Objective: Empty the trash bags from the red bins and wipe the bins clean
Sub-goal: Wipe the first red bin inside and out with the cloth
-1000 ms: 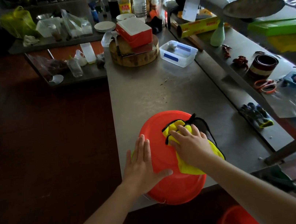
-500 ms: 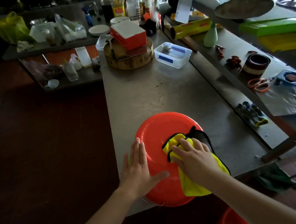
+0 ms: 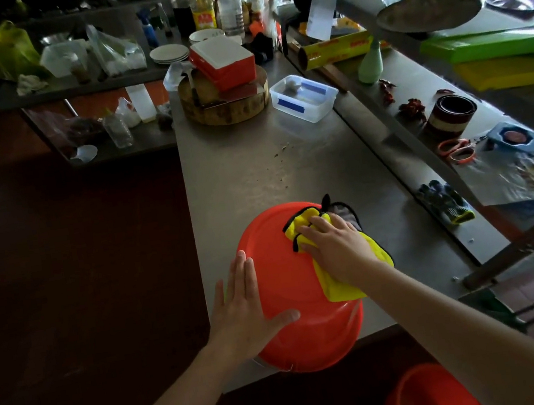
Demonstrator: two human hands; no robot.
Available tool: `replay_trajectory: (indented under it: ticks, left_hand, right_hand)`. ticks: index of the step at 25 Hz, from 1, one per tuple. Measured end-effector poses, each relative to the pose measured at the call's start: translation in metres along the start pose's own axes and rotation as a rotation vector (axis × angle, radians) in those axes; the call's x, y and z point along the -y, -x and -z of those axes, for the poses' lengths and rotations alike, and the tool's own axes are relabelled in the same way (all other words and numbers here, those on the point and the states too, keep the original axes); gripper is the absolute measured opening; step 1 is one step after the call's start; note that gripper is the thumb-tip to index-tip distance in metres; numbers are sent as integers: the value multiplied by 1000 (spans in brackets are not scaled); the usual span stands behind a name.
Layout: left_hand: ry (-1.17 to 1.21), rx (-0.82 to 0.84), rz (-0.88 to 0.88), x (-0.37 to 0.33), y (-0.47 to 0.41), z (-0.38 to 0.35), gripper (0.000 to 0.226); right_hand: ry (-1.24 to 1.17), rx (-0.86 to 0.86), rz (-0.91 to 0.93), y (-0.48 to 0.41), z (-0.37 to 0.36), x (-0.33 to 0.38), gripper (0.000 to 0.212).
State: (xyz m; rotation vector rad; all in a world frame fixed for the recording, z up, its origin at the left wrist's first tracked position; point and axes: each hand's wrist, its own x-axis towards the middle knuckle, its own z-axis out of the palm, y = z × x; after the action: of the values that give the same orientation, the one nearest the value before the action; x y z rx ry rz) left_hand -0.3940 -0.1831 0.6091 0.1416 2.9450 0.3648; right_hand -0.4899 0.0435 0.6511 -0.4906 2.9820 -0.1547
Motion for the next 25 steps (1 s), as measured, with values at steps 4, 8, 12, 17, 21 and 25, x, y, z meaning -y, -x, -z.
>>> replay_trajectory:
  ticks: [4, 8, 12, 17, 21, 25]
  left_hand:
    - [18, -5, -9, 0, 0, 0, 135]
    - [23, -1, -20, 0, 1, 1, 134]
    - [48, 11, -25, 0, 0, 4, 136]
    - [76, 19, -22, -1, 0, 7, 138]
    - [78, 12, -17, -2, -1, 5, 139]
    - [67, -9, -26, -2, -1, 1, 138]
  right_hand:
    - [79, -60, -41, 45, -6, 5, 43]
    - [115, -221, 3, 90, -21, 16, 35]
    - [27, -270, -1, 90, -23, 10, 35]
    - [15, -133, -38, 41, -6, -9, 42]
    - [42, -84, -23, 5, 2, -8, 42]
    - [41, -95, -2, -24, 1, 20, 42]
